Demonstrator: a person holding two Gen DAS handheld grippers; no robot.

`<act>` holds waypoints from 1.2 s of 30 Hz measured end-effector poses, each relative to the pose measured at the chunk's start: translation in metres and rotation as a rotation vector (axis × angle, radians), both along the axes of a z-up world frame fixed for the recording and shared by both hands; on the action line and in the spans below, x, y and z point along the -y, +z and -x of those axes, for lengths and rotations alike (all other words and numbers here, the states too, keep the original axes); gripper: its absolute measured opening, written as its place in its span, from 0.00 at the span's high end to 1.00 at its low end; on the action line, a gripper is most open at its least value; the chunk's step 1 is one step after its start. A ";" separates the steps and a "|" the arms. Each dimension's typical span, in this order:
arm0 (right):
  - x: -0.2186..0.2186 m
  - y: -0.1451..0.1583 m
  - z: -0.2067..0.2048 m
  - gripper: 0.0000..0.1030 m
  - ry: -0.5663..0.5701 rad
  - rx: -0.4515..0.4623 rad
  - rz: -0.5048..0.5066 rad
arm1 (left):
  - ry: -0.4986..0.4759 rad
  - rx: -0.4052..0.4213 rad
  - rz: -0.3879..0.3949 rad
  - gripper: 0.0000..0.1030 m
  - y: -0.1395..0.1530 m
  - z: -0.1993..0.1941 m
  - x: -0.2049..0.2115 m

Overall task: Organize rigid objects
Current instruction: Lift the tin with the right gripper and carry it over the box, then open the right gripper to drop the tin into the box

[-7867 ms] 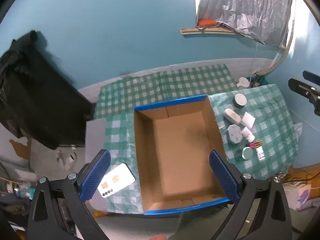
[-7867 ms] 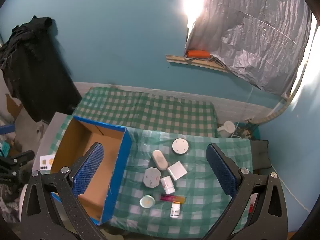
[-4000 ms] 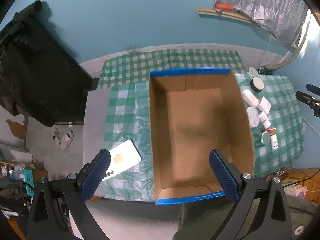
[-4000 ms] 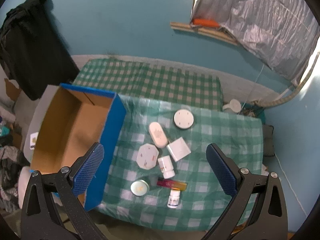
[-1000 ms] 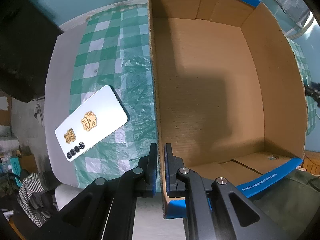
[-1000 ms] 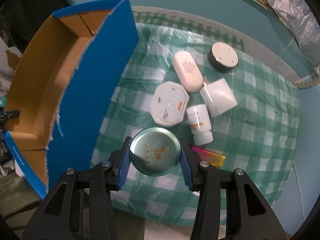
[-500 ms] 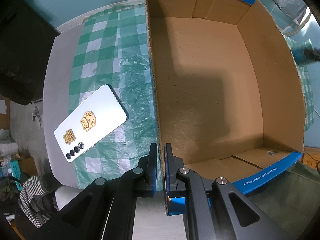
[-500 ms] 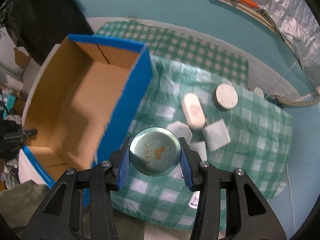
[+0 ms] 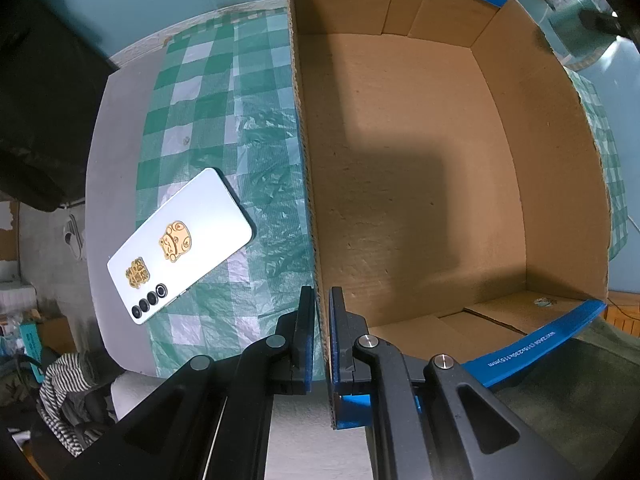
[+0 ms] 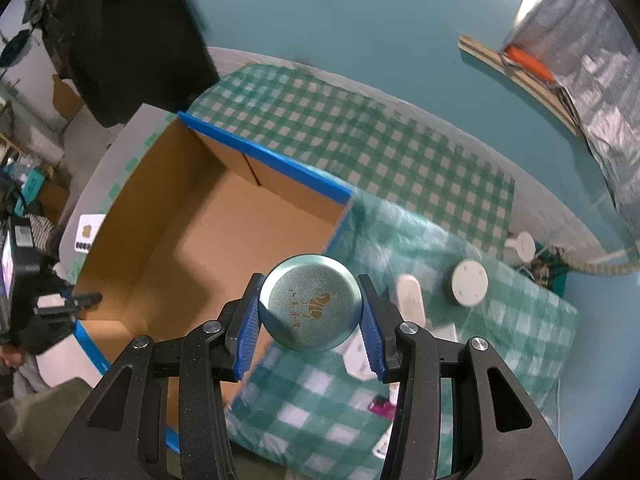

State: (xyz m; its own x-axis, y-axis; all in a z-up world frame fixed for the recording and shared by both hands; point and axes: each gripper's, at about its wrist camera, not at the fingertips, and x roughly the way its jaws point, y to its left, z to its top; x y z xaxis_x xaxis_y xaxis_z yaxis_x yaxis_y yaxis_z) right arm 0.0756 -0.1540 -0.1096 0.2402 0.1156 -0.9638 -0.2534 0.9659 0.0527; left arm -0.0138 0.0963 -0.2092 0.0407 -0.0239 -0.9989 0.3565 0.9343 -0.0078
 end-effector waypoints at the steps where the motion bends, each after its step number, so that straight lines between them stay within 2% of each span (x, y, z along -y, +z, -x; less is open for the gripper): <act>1: -0.003 -0.001 -0.003 0.57 0.007 0.000 -0.002 | -0.001 0.000 0.000 0.94 0.000 0.000 0.000; 7: -0.024 -0.013 -0.021 0.57 0.046 -0.014 -0.004 | 0.002 -0.001 0.000 0.94 -0.001 -0.001 0.000; 19: -0.046 -0.057 -0.041 0.57 0.119 -0.068 0.027 | 0.005 0.003 -0.004 0.94 0.000 -0.001 0.001; 28: -0.046 -0.070 -0.045 0.57 0.119 -0.091 0.040 | 0.010 0.006 -0.005 0.94 0.000 -0.001 0.000; 36: -0.044 -0.066 -0.044 0.57 0.120 -0.075 0.044 | 0.016 0.009 -0.008 0.94 0.000 -0.001 0.000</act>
